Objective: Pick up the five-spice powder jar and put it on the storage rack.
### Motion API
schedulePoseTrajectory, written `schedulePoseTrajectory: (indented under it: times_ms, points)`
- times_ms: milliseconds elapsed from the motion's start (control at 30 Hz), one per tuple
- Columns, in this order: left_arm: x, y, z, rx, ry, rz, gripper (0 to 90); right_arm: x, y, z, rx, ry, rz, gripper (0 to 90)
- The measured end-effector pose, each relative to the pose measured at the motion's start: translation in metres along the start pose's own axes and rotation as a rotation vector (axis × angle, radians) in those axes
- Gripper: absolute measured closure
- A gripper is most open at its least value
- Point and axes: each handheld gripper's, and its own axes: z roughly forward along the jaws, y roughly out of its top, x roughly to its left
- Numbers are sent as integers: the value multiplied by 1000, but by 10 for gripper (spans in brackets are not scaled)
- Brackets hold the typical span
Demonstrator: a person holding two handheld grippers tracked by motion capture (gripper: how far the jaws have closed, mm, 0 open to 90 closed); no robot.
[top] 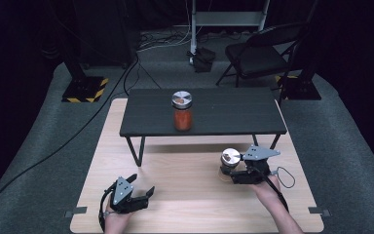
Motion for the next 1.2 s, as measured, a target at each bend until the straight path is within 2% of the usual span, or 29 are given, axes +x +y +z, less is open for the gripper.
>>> schedulePoseTrajectory:
  times_ms: [233,600,800,1200]
  points:
    - [0,0,0,0,1,-1,178,0,28,-20,-1,24,-14,300]
    - [0,0,0,0,-1,-2,178,-1,69,-48,-21,21,-49,300]
    - [1,0,0,1,-2,-3,178,-1,84,-56,-24,13,-61,300]
    - [1,0,0,2,-3,-3,178,-9,104,-69,-76,12,-57,300]
